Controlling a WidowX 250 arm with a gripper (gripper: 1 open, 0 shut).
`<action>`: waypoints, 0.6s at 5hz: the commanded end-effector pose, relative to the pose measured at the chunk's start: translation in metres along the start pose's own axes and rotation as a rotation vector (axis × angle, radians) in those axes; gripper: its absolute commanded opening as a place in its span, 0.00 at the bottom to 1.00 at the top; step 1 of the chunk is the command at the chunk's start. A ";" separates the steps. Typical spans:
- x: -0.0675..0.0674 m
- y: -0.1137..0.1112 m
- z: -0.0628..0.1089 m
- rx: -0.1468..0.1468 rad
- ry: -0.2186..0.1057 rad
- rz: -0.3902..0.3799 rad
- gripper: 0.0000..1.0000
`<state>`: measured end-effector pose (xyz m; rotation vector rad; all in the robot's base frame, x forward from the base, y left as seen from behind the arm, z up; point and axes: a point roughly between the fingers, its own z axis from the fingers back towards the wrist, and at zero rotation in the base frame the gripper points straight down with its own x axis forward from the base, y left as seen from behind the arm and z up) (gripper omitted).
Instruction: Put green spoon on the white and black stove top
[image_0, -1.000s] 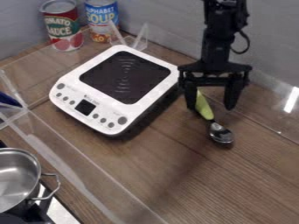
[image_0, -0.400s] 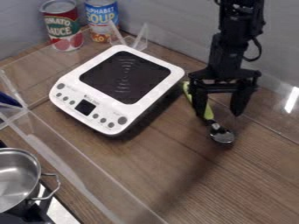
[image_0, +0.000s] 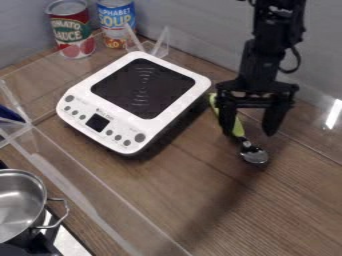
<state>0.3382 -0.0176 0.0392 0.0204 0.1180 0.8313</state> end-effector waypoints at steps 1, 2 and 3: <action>-0.005 -0.013 0.012 -0.023 -0.032 -0.030 1.00; -0.013 -0.019 0.012 -0.013 -0.027 -0.042 1.00; -0.013 -0.017 0.011 -0.013 -0.018 -0.002 1.00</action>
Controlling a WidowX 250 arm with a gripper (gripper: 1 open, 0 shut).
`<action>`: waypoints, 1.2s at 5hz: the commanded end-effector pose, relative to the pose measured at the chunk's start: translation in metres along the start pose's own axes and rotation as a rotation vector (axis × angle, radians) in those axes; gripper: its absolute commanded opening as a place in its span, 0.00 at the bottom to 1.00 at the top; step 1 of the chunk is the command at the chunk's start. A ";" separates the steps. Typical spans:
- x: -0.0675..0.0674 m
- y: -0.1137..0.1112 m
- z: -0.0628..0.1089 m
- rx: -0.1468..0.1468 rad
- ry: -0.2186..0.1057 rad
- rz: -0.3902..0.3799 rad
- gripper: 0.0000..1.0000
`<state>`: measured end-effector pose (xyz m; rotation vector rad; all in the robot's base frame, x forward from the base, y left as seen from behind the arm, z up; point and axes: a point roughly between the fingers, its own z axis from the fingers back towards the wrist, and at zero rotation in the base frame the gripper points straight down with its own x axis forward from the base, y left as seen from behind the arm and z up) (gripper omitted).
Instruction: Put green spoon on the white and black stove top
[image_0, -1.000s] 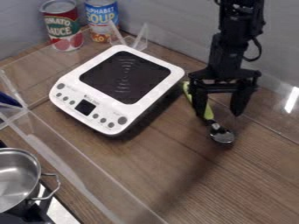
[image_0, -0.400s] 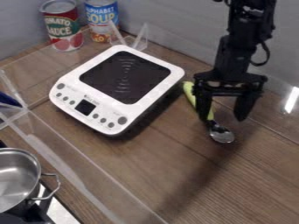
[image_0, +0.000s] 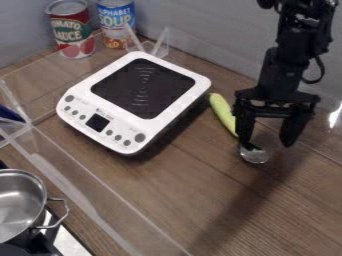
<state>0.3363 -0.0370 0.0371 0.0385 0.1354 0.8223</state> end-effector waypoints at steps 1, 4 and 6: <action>0.002 -0.001 0.013 -0.040 -0.017 0.054 1.00; 0.022 -0.016 0.019 -0.043 0.006 0.071 1.00; 0.022 -0.018 0.020 -0.040 0.001 0.048 1.00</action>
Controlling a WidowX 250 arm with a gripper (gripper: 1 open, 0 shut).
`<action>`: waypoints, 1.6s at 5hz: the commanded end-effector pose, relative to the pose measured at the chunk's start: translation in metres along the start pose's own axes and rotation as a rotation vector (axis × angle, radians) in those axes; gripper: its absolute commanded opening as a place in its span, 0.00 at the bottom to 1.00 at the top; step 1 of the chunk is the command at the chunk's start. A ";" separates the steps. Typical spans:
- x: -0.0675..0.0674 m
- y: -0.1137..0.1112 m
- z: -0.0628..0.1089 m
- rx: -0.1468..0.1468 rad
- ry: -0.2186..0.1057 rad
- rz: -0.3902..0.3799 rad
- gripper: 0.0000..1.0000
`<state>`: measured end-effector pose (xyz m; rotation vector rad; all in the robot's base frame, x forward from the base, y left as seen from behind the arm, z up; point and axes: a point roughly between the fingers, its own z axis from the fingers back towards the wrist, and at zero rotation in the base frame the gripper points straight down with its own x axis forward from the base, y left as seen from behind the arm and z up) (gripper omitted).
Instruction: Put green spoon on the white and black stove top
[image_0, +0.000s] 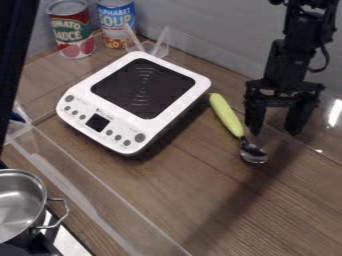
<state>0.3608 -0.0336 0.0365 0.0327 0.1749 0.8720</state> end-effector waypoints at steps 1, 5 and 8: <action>-0.001 0.001 0.017 -0.044 -0.046 -0.046 1.00; 0.015 -0.003 0.023 -0.059 -0.061 0.185 1.00; 0.024 0.000 0.017 -0.067 -0.078 0.239 1.00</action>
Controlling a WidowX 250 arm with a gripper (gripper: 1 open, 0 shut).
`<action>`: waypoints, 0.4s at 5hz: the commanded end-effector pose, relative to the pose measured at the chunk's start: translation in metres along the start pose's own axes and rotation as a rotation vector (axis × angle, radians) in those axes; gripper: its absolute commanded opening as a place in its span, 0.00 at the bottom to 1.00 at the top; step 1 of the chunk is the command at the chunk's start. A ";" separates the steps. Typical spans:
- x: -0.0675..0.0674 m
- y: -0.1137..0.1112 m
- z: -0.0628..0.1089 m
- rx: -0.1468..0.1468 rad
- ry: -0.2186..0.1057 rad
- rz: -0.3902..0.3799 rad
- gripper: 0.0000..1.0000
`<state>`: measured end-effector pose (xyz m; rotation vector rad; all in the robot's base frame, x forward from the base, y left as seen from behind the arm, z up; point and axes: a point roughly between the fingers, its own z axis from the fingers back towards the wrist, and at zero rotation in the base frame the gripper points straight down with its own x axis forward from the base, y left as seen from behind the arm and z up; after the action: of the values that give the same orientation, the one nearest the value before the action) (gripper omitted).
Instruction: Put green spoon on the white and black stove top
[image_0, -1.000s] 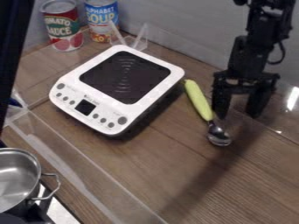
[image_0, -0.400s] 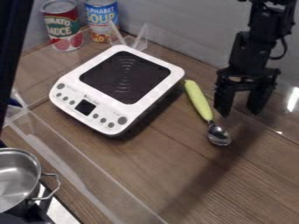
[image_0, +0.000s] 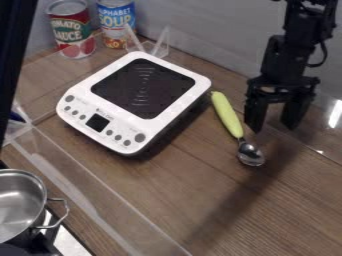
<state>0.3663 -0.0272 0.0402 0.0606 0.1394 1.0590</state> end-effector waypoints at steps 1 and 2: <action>0.026 -0.006 0.013 -0.074 -0.035 0.179 1.00; 0.037 -0.008 0.016 -0.080 -0.037 0.295 1.00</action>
<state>0.3743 -0.0132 0.0429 0.0735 0.1351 1.2982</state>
